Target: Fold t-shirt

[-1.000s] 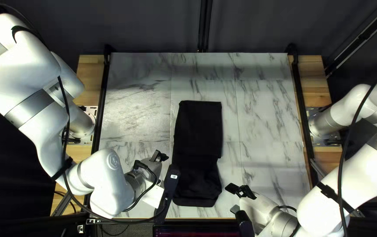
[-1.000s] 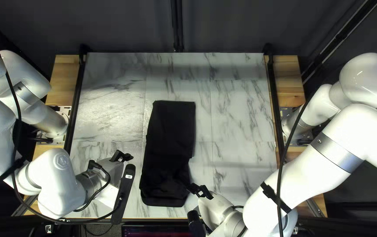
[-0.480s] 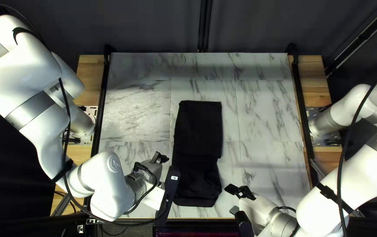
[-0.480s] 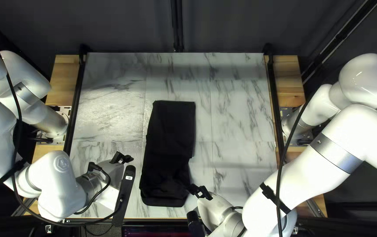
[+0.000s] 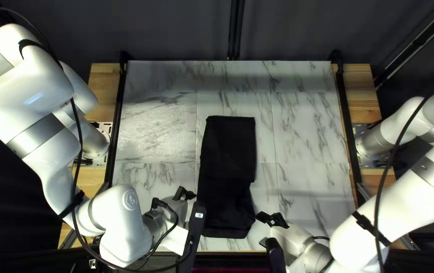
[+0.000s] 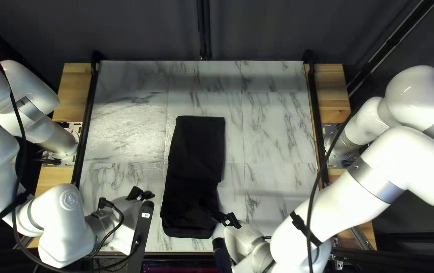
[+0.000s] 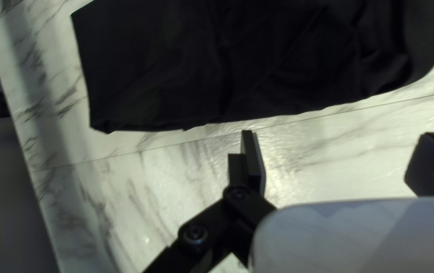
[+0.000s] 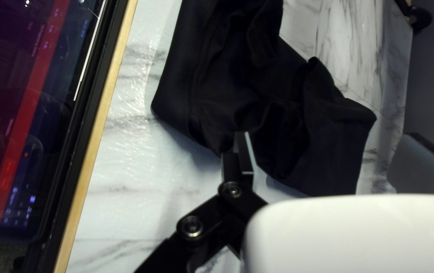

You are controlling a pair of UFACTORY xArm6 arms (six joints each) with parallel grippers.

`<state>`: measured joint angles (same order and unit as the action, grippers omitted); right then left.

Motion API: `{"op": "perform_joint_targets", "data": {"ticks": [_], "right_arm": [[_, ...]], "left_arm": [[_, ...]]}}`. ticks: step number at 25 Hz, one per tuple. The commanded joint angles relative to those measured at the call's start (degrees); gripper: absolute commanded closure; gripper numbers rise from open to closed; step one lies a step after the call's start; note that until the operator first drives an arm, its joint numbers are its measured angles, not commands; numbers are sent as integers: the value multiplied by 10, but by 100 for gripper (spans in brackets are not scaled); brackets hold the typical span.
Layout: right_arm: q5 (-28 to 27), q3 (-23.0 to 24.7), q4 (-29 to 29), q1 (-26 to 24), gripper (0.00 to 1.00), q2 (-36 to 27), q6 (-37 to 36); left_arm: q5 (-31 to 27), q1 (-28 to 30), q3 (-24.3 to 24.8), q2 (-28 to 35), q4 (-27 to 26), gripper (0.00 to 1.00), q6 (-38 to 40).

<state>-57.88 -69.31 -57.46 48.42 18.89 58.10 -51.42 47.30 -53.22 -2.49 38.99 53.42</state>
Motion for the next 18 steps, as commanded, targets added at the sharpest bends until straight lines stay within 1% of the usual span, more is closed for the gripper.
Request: {"op": "perform_joint_targets", "data": {"ticks": [1, 5, 8, 12, 18], "right_arm": [[14, -8, -10, -8, 0, 13, 5], [23, -24, -17, -12, 0, 33, 4], [34, -23, -25, -16, 0, 41, 11], [42, -21, -34, -16, 0, 47, 20], [60, -16, -55, -17, 0, 64, 54]], "left_arm": [[39, 1, 3, -23, 18, 0, 29], [63, 3, -11, -57, 34, 0, 51], [74, 2, -19, -75, 39, 0, 55], [80, 2, -20, -81, 39, 0, 54], [86, -4, -30, -96, 47, 0, 54]]}}
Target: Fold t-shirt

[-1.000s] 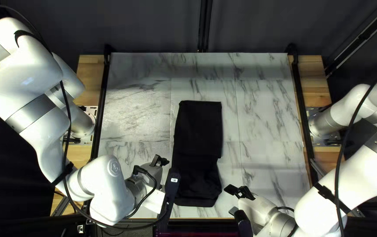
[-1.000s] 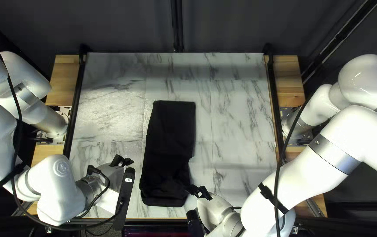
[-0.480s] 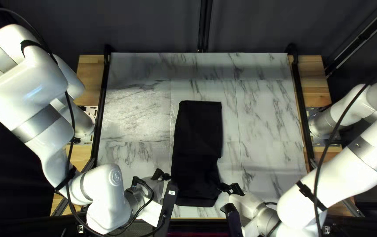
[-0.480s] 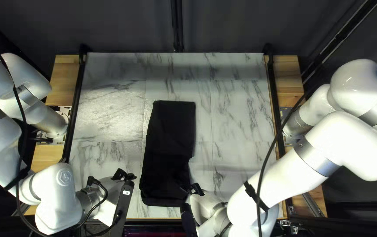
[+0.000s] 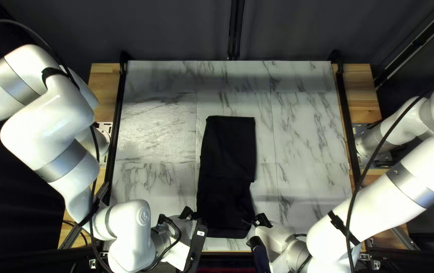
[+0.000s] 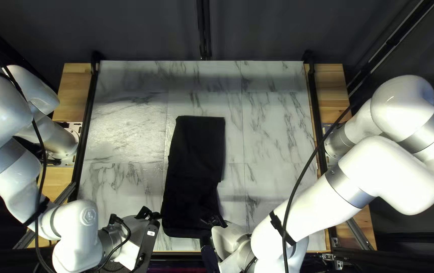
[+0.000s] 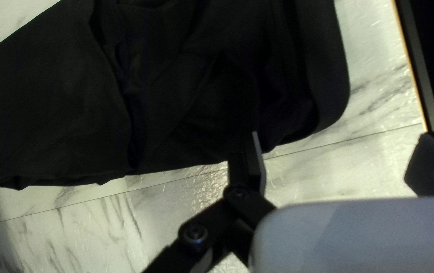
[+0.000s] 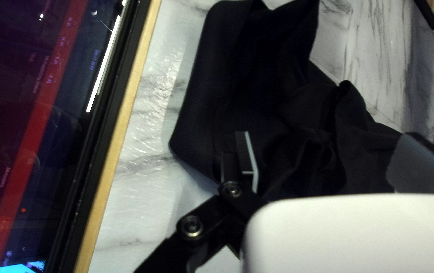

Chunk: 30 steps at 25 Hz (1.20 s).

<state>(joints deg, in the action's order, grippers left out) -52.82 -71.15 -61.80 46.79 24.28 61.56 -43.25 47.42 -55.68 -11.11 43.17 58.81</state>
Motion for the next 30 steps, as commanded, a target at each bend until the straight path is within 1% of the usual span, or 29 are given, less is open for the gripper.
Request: {"op": "perform_joint_targets", "data": {"ticks": [1, 9, 14, 18, 23, 26, 30], "right_arm": [[12, 2, -15, 0, 0, 13, 25], [23, -4, -27, 1, 0, 31, 50], [35, -8, -37, -3, 0, 42, 58], [41, -6, -42, -5, 0, 45, 61], [36, 19, -42, 1, 0, 26, 74], [33, 39, -39, 3, 0, 9, 76], [52, 69, -44, -10, 0, -8, 78]], "left_arm": [[6, -8, -5, -13, 9, 0, 4], [14, -19, -19, -37, 25, 0, 6], [23, -23, -17, -45, 34, 0, 10], [29, -24, -11, -44, 39, 3, 13], [28, -30, 6, -30, 37, 4, 6], [30, -41, 29, -13, 38, 4, -1], [44, -62, 44, -9, 42, 5, -13]]}}
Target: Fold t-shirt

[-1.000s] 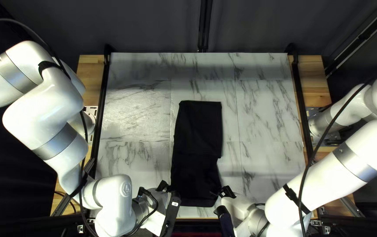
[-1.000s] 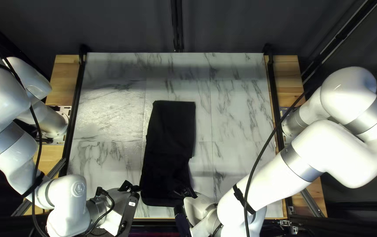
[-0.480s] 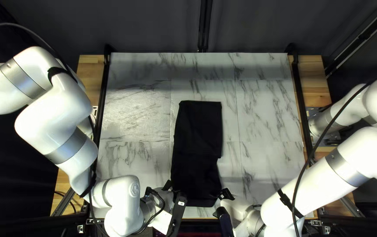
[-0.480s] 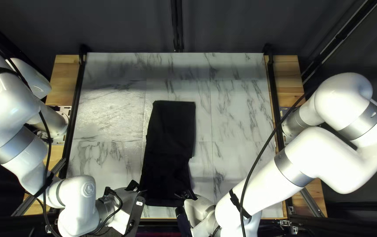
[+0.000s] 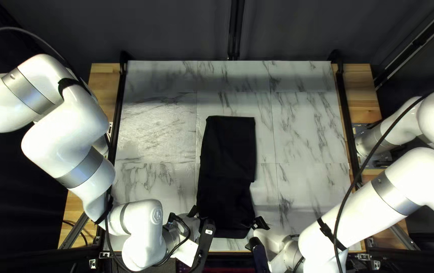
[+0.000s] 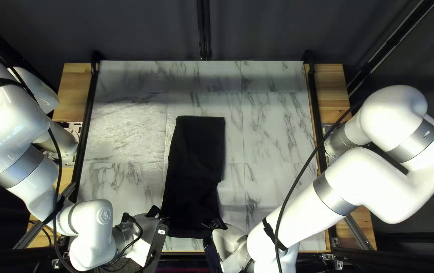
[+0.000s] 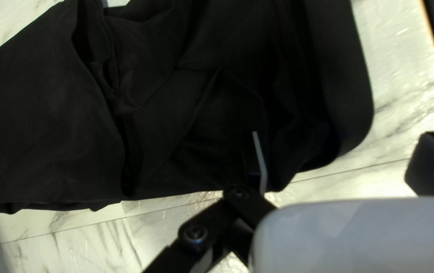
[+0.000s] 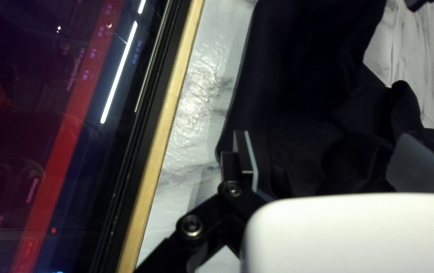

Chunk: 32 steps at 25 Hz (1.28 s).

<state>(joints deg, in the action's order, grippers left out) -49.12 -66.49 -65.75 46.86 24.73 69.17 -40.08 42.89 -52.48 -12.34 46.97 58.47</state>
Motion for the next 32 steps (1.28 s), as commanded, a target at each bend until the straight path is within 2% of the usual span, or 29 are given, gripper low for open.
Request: {"op": "perform_joint_targets", "data": {"ticks": [1, 6, 9, 10, 11, 12, 13, 14, 26, 32], "right_arm": [[18, 25, -5, -12, 0, -14, 2], [41, 52, -16, -25, 1, -27, 6], [50, 64, -20, -30, 14, -34, 5], [54, 67, -21, -33, 14, -35, 3], [56, 69, -21, -35, 39, -36, 2], [60, 73, -23, -37, 72, -37, 2], [63, 75, -24, -38, 100, -37, 2], [65, 77, -25, -39, 100, -37, 3], [70, 90, -24, -47, 100, -51, -10], [36, 111, 13, -45, 100, -114, -77]], "left_arm": [[15, -21, 14, 3, 4, 4, -12], [36, -40, 20, -4, 9, 7, -18], [41, -45, 23, -3, 8, 12, -23], [44, -47, 26, -2, 7, 14, -24], [45, -48, 27, -2, 7, 24, -25], [49, -50, 30, -2, 8, 43, -26], [51, -52, 32, -2, 8, 80, -26], [52, -53, 33, -2, 8, 94, -26], [34, -50, 35, 12, -10, 97, -44], [-16, -56, 64, 87, -38, 100, -94]]}}
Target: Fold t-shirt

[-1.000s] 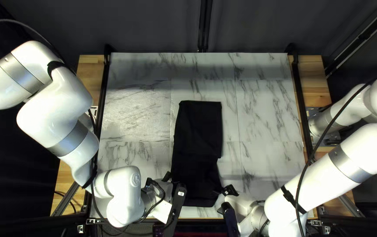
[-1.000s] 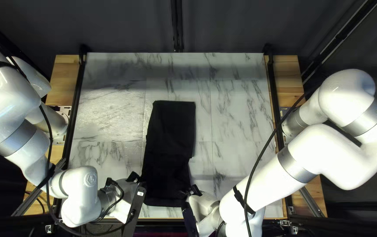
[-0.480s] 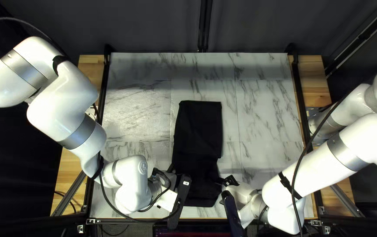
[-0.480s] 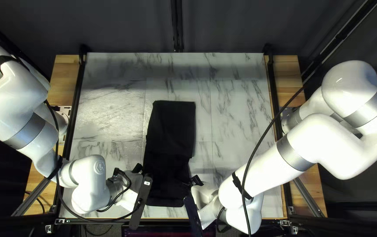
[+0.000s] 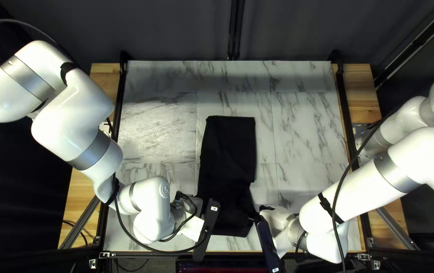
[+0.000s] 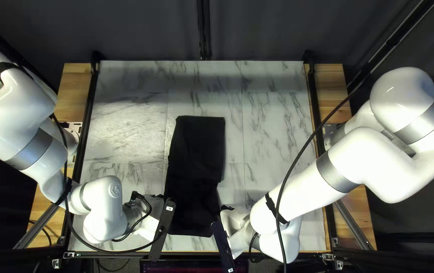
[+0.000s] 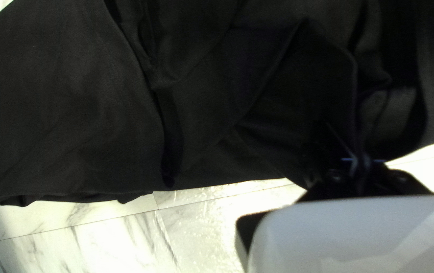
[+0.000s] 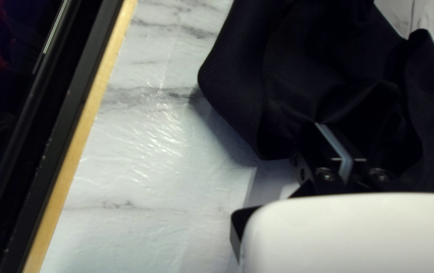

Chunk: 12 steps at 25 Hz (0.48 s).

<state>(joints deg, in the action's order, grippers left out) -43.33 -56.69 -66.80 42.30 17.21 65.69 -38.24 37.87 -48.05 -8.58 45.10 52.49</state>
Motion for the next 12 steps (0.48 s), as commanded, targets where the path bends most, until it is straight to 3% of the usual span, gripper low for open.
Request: {"op": "perform_joint_targets", "data": {"ticks": [1, 7, 12], "right_arm": [[-31, 17, 31, 0, 100, -52, -57], [-56, 58, 60, -21, 100, -133, -133], [-55, 62, 64, -23, 100, -136, -139]], "left_arm": [[-44, -10, 26, 66, -23, 100, -47], [-68, -77, 65, 148, -39, 100, -142], [-65, -93, 71, 150, -46, 100, -156]]}}
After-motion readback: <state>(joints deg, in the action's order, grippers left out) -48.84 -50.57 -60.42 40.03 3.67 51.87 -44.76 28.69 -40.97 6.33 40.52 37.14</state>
